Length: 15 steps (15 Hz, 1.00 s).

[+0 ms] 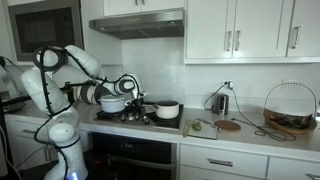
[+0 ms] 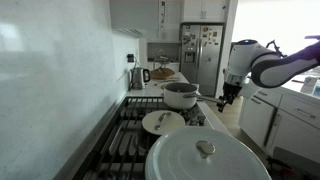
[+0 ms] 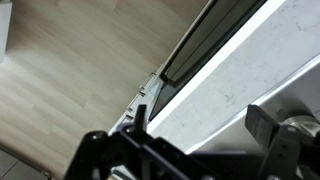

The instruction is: Put the piece of broccoli in the cream pot

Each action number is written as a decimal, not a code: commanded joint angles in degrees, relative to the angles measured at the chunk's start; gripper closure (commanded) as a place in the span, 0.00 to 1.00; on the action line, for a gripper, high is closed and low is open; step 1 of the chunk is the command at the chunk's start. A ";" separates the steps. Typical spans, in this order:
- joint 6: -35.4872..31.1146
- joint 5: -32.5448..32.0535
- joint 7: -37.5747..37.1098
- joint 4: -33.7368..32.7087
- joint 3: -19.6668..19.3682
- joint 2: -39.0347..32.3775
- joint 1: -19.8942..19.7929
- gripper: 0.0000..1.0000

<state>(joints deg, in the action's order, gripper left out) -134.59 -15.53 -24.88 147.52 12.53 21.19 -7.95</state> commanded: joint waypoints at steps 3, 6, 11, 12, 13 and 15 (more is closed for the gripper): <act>0.22 -0.63 -0.43 -0.09 -1.34 -0.10 1.35 0.00; 0.22 -0.63 -0.43 -0.09 -1.34 -0.10 1.35 0.00; 1.16 -0.02 -0.99 -4.16 -2.43 -0.56 1.40 0.00; 1.20 -0.07 -1.02 -5.07 -2.74 -0.64 1.29 0.00; 1.73 0.26 -1.00 -6.21 -3.12 -0.82 1.22 0.00; 2.75 0.49 -0.78 -8.39 -3.97 -0.91 0.95 0.00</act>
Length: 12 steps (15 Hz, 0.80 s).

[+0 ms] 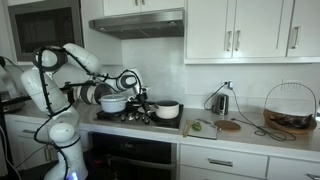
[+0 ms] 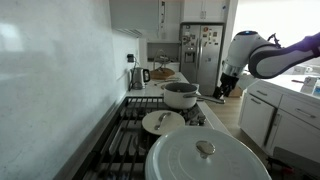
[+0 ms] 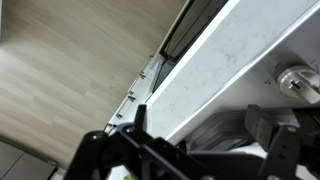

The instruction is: Put the piece of broccoli in the cream pot

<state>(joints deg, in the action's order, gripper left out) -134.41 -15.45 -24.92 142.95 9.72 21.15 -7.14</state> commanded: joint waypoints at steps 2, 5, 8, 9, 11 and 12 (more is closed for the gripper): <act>4.94 0.94 0.18 -5.89 -2.30 -0.68 0.16 0.00; 9.20 2.41 1.09 -9.68 -4.36 -0.74 0.18 0.00; 11.29 4.43 0.35 -14.26 -6.35 -2.27 -0.18 0.00; 11.47 5.28 -0.26 -15.83 -6.94 -3.01 -0.37 0.00; 12.12 7.58 -1.22 -19.63 -8.23 -5.31 -0.58 0.00; 12.21 8.51 -1.78 -21.62 -8.77 -6.67 -0.71 0.00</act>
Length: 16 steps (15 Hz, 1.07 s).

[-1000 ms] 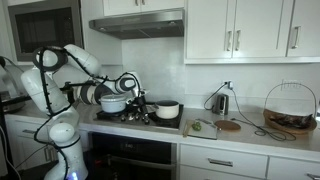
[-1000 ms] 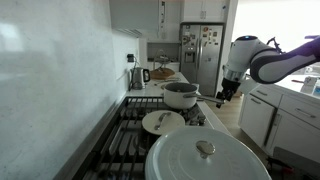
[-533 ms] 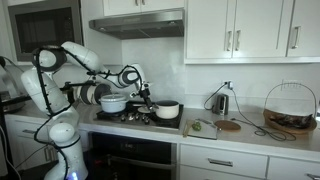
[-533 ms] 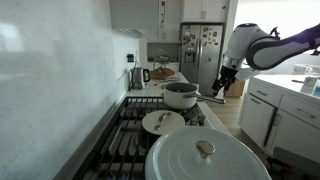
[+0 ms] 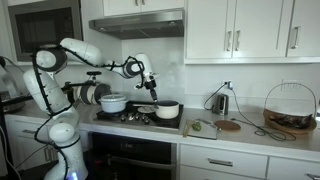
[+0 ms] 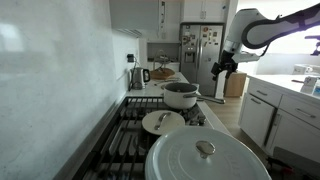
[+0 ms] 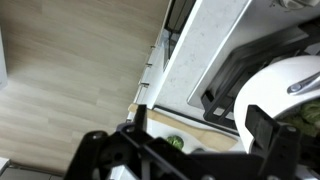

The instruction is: Put the piece of broccoli in the cream pot

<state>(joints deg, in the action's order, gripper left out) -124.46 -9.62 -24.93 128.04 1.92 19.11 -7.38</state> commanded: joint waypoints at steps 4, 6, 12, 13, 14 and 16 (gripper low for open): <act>0.72 4.62 -5.26 -13.71 -2.74 -10.52 -0.98 0.00; 0.50 4.23 -7.53 -17.28 -3.53 -13.71 -0.95 0.00; -0.12 3.97 -10.65 -27.49 -5.71 -22.64 0.04 0.00; 0.10 4.21 -10.78 -29.31 -6.08 -24.10 0.11 0.00; 0.37 4.44 -10.69 -31.28 -6.50 -25.71 0.14 0.00; 1.10 5.14 -10.31 -34.89 -7.41 -28.74 0.16 0.00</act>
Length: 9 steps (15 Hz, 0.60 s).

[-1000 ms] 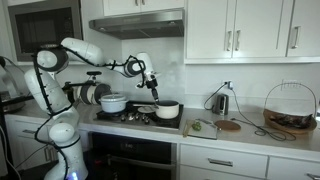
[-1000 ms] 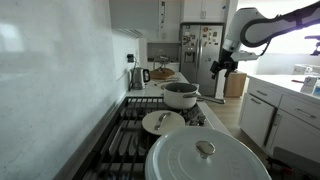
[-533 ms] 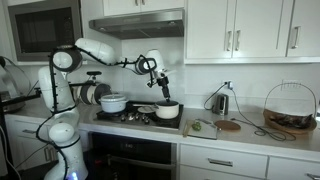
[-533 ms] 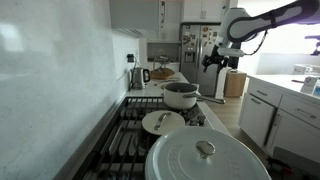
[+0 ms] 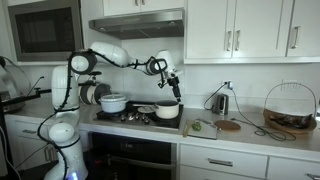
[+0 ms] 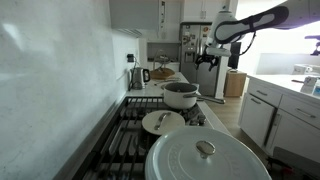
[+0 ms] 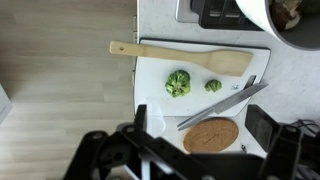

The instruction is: Put the piece of broccoli in the cream pot

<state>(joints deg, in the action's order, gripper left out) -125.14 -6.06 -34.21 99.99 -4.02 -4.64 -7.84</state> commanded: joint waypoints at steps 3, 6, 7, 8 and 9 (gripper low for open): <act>2.82 3.07 -0.27 -11.41 -2.69 -9.16 0.61 0.00; 3.05 5.30 2.15 -14.59 -3.29 -12.15 0.17 0.00; 3.69 6.71 3.38 -15.87 -3.39 -13.33 -0.23 0.00; 4.20 7.86 4.32 -16.87 -3.51 -14.23 -0.47 0.00; 5.05 9.54 5.59 -17.83 -3.46 -15.05 -0.81 0.00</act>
<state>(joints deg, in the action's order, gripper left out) -123.86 -0.68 -32.19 87.38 -7.18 -16.50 -7.93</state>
